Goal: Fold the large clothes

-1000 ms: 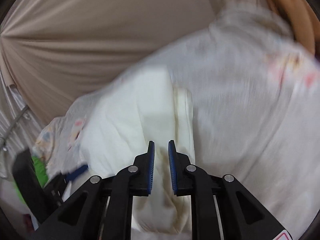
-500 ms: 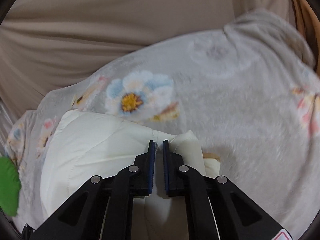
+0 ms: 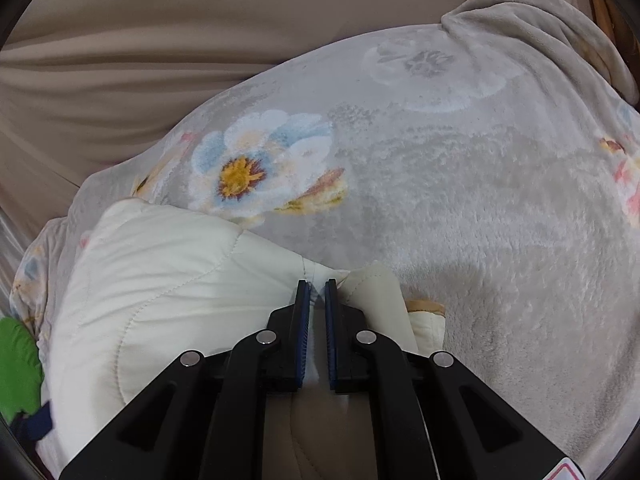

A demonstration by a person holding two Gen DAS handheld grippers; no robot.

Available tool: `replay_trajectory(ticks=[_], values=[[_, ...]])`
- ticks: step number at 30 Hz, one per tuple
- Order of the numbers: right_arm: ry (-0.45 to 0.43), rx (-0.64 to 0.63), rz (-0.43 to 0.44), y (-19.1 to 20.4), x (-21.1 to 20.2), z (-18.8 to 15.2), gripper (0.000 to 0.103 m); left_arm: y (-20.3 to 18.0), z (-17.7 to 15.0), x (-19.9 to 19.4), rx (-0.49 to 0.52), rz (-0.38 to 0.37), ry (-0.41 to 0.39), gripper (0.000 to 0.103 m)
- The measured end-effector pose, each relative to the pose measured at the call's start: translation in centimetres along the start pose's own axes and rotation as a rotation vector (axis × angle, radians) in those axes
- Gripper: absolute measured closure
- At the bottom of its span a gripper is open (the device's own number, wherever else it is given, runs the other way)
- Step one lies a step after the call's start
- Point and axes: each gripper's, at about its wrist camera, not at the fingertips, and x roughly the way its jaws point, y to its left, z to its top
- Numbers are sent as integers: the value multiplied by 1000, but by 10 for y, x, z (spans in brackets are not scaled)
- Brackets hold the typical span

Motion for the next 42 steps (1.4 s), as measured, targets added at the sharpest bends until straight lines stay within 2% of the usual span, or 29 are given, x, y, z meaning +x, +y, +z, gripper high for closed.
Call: replay_trajectory(ticks=[5, 8, 10, 13, 15, 18, 22, 25, 28, 32, 33, 34, 35, 36, 37, 38, 40, 42], values=[[-97, -18, 79, -9, -81, -9, 89, 2, -4, 0, -16, 9, -4, 13], [-95, 21, 138, -33, -116, -34, 79, 5, -3, -1, -29, 0, -5, 12], [-66, 67, 196, -47, -125, -53, 68, 5, -3, -2, -30, -1, -9, 12], [-6, 119, 259, -59, -125, -88, 62, 7, -3, -3, -41, -11, -8, 12], [3, 140, 292, -60, -125, -105, 57, 11, -3, -8, -51, -30, -1, 13], [9, 152, 332, -58, -129, -118, 48, 18, -7, -26, -60, -71, -13, 13], [17, 180, 381, -59, -133, -126, 44, 25, -25, -47, -45, -96, -10, 13], [54, 201, 432, -56, -128, -129, 44, 31, -50, -56, -61, -139, 37, 13], [54, 170, 422, -46, -127, -124, 44, 31, -77, -58, -41, -161, 94, 13], [59, 133, 404, -27, -121, -115, 48, 37, -94, -48, -45, -65, 111, 13], [55, 108, 381, -19, -120, -111, 52, 41, -95, -46, -59, -41, 107, 14], [46, 79, 353, -10, -121, -107, 63, 44, -94, -43, -74, -24, 102, 14], [28, 35, 316, 2, -125, -101, 69, 48, -93, -40, -84, -10, 101, 17], [-1, -8, 295, 14, -133, -96, 77, 51, -92, -37, -91, 1, 105, 24], [-42, -51, 311, 28, -147, -91, 81, 53, -91, -34, -97, 15, 111, 30], [-80, -81, 372, 40, -165, -87, 83, 56, -91, -31, -100, 40, 118, 39], [-152, -116, 502, 56, -199, -88, 86, 65, -91, -31, -130, 18, 125, 39], [-218, -162, 523, 59, -217, -98, 87, 71, -93, -29, -161, -29, 142, 39]])
